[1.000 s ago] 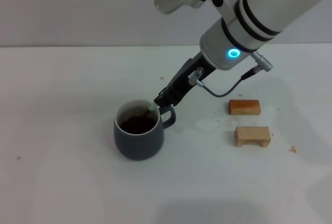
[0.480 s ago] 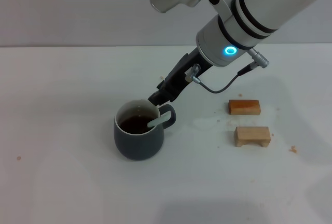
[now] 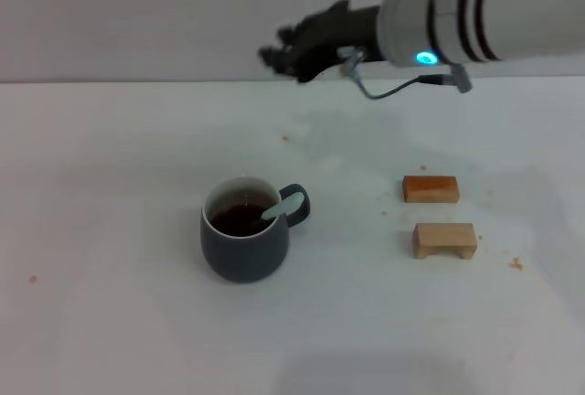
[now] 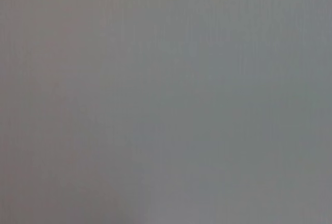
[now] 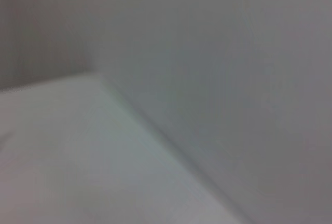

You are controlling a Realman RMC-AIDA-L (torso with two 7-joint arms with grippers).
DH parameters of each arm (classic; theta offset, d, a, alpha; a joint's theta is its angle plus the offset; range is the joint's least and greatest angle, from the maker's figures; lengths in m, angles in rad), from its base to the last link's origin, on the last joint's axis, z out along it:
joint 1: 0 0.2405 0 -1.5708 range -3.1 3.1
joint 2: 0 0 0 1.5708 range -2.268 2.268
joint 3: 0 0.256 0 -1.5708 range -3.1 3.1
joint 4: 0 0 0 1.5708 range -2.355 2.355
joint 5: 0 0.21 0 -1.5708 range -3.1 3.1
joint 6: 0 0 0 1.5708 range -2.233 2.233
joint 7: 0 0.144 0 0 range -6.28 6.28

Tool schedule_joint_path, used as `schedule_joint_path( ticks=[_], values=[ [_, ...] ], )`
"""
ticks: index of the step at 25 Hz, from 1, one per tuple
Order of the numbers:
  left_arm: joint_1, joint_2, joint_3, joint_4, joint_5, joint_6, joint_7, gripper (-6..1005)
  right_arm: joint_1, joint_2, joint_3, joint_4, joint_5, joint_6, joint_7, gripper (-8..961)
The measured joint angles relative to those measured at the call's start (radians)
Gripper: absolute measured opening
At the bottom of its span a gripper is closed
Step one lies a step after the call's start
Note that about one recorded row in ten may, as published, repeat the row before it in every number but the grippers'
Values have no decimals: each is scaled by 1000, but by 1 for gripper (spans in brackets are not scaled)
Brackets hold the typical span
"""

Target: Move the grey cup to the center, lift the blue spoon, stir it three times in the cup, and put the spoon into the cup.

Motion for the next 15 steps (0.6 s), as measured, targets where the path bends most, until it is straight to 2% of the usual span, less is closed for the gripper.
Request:
schedule_joint_path(
  ticks=[3, 7, 11, 15],
  values=[
    [-5, 0, 0, 2, 0, -5, 0, -2, -107, 3, -41, 44, 80, -158, -103, 328],
    [-11, -1, 4, 4, 0, -18, 0, -2, -290, 4, -164, 150, 158, -404, -215, 328],
    [-14, 0, 10, 5, 0, -26, -9, -2, -471, 2, -276, 276, 146, -587, -255, 329],
    [-25, 2, 15, 13, 0, -29, -33, -2, -650, 0, -325, 345, 135, -753, -269, 329]
  ],
)
